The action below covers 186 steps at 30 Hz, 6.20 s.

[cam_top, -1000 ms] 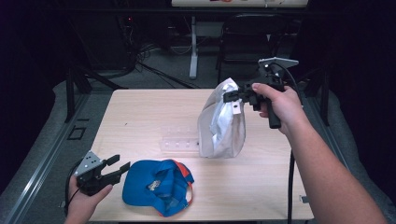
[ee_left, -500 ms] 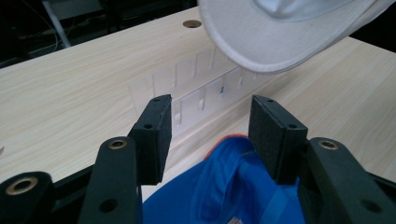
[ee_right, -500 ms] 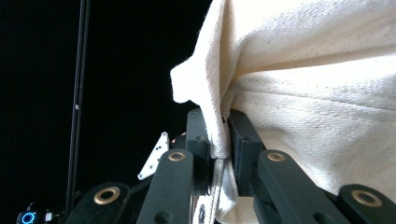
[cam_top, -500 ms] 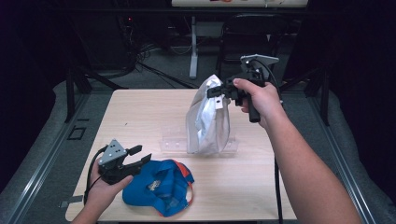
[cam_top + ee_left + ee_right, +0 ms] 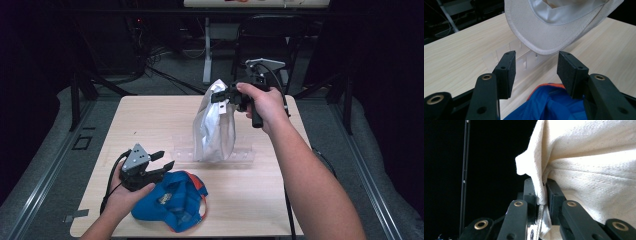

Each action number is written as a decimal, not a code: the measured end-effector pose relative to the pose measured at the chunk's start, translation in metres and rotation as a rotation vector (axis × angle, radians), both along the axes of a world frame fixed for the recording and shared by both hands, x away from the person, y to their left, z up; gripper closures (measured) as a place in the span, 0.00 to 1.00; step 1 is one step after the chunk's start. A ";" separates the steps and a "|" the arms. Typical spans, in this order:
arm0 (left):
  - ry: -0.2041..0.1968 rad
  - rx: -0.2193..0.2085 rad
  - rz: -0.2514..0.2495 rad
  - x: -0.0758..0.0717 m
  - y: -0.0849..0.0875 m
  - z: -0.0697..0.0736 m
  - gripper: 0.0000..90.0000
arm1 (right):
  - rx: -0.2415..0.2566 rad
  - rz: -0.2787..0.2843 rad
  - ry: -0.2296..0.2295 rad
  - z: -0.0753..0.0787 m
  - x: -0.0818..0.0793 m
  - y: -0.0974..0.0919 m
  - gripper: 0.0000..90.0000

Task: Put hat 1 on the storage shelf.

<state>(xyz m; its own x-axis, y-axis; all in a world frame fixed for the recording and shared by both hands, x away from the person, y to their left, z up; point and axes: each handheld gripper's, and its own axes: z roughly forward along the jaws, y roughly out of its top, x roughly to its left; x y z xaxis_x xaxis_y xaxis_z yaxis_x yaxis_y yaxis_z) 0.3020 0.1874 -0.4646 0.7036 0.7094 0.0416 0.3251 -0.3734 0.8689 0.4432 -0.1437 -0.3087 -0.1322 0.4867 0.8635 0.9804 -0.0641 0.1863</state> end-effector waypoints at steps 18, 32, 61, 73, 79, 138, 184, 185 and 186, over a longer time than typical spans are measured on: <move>-0.021 0.038 -0.029 0.010 -0.023 -0.008 0.52 | -0.029 -0.020 0.006 -0.012 0.013 0.018 0.90; -0.017 0.075 -0.066 0.018 -0.047 -0.016 0.50 | -0.036 -0.055 0.004 -0.017 0.020 0.025 0.90; 0.035 0.110 -0.028 0.033 -0.063 -0.029 0.85 | -0.047 -0.070 -0.019 -0.019 0.017 0.035 0.89; 0.049 0.053 -0.010 0.036 -0.049 -0.028 0.90 | -0.049 -0.067 -0.020 -0.022 0.017 0.036 0.89; 0.068 0.019 0.001 0.039 -0.044 -0.030 0.90 | -0.049 -0.065 -0.011 -0.031 0.019 0.036 0.89; 0.241 -0.125 0.076 0.044 -0.012 -0.057 0.95 | -0.188 -0.055 -0.027 -0.065 0.020 0.050 0.80; 0.187 -0.122 0.115 0.008 0.034 -0.058 0.62 | -0.269 -0.082 -0.159 -0.049 -0.019 -0.013 0.73; 0.183 -0.125 0.125 0.007 0.038 -0.059 0.61 | -0.276 -0.078 -0.168 -0.050 -0.021 -0.015 0.72; 0.183 -0.125 0.125 0.007 0.038 -0.059 0.60 | -0.276 -0.078 -0.168 -0.050 -0.021 -0.015 0.72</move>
